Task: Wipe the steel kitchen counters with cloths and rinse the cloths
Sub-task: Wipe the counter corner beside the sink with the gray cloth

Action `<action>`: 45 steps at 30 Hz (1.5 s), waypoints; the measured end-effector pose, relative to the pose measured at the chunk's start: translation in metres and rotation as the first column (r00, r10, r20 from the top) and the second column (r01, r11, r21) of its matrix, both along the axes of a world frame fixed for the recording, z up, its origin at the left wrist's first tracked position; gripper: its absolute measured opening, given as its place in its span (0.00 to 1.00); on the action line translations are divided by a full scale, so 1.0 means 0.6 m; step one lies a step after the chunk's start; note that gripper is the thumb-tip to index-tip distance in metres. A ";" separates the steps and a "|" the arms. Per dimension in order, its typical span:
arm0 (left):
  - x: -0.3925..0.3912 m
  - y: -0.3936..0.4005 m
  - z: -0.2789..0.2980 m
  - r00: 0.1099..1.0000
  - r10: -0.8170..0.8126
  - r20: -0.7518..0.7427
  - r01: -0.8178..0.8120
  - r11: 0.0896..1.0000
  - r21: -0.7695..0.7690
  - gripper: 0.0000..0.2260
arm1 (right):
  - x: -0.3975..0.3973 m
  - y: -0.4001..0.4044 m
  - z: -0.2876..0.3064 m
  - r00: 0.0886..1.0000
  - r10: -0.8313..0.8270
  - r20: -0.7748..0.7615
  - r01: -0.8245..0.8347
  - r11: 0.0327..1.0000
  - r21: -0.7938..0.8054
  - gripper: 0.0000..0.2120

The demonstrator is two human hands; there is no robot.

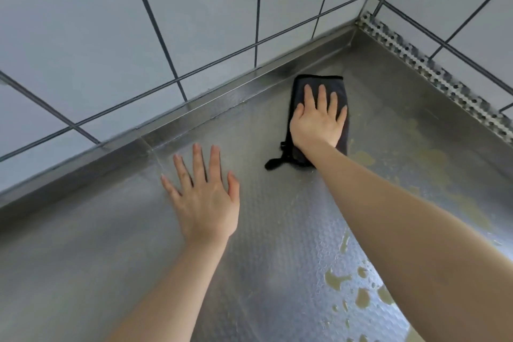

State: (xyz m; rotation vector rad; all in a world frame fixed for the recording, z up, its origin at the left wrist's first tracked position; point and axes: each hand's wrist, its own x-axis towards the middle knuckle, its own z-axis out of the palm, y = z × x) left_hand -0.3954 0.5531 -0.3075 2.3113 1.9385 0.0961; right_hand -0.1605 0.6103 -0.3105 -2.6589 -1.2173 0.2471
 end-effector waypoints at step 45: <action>0.004 0.006 0.006 0.998 0.015 -0.057 -0.016 1.000 -0.017 0.26 | 0.221 -0.131 0.001 0.906 0.412 0.091 -0.409 0.911 -0.055 0.24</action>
